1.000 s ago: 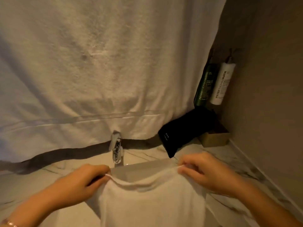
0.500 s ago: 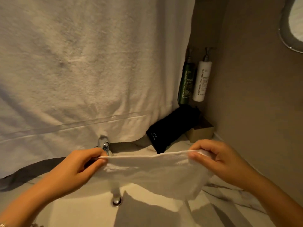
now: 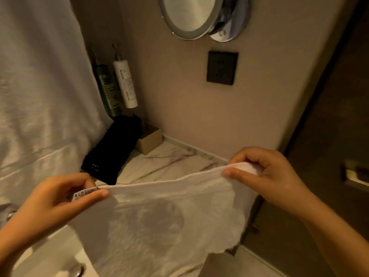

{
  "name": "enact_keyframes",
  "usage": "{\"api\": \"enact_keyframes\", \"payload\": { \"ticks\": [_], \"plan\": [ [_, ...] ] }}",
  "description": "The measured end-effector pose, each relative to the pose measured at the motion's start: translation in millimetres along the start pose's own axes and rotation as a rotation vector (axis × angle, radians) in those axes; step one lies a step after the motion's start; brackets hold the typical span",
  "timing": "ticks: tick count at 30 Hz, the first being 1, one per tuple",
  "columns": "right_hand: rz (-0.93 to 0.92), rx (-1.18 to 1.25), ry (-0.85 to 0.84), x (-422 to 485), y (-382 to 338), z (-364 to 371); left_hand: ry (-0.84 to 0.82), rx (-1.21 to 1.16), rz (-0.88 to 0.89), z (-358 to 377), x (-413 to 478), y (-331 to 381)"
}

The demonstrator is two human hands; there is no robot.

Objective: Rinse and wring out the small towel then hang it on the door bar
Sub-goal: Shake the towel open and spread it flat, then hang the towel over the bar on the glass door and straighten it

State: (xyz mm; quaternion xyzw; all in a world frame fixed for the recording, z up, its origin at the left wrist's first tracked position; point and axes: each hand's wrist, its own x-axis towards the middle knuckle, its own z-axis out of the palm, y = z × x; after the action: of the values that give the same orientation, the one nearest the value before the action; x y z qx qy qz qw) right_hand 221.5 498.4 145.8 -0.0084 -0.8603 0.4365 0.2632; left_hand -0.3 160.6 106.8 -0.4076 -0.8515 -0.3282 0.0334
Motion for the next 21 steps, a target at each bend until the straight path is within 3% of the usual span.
{"api": "enact_keyframes", "payload": {
  "ticks": [10,16,21],
  "plan": [
    [0.318,-0.099,0.243,-149,21,-148,-0.132,-0.177,0.195,149,71,147],
    [0.386,-0.214,0.384,-216,32,-226,-0.172,-0.313,0.264,230,92,244],
    [0.472,-0.293,0.479,-248,35,-260,-0.302,-0.370,0.331,267,111,299]
  ]
}}
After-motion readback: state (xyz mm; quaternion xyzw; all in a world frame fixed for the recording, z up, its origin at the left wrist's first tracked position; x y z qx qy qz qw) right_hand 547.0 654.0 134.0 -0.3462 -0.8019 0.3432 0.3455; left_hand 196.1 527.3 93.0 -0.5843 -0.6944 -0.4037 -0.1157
